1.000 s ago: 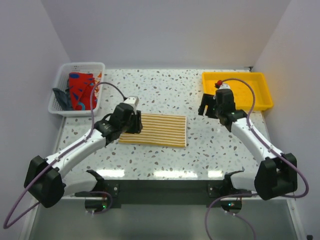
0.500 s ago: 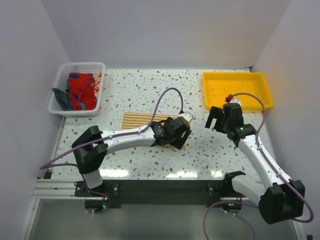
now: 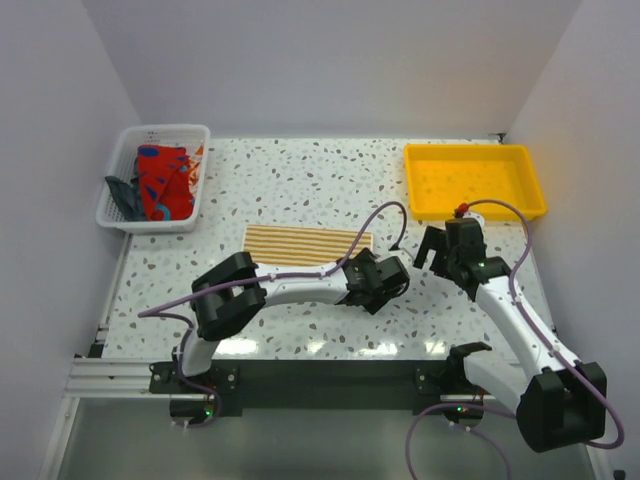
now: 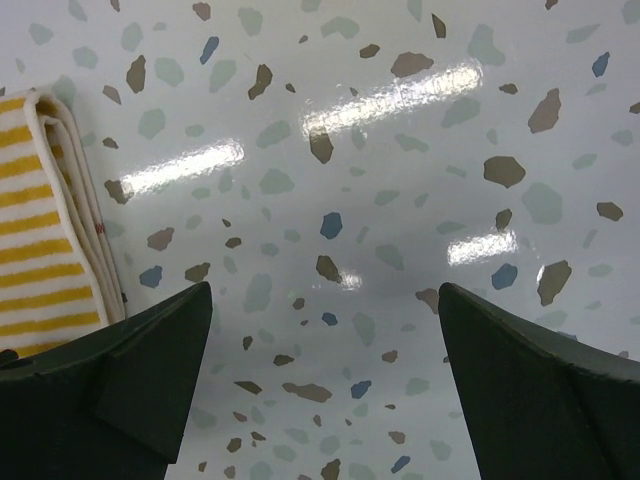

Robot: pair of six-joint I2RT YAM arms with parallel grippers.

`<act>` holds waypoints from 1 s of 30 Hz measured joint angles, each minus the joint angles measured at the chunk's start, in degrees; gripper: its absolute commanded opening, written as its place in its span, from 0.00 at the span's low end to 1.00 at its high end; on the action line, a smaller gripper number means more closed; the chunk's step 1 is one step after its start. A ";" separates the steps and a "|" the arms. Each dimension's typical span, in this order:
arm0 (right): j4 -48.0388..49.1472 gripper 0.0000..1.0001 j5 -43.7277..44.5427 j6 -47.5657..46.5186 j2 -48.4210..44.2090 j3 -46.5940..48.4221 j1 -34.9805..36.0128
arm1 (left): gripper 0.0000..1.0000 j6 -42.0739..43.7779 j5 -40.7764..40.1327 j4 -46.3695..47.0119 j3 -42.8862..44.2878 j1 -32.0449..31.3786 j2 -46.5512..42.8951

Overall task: Fold and stack the towels
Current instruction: Neatly place the folded towel into the bin

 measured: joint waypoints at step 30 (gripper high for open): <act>10.95 0.99 -19.15 13.90 5.84 -4.87 -1.22 | 0.00 -0.17 -2.67 11.30 -10.75 1.95 -3.30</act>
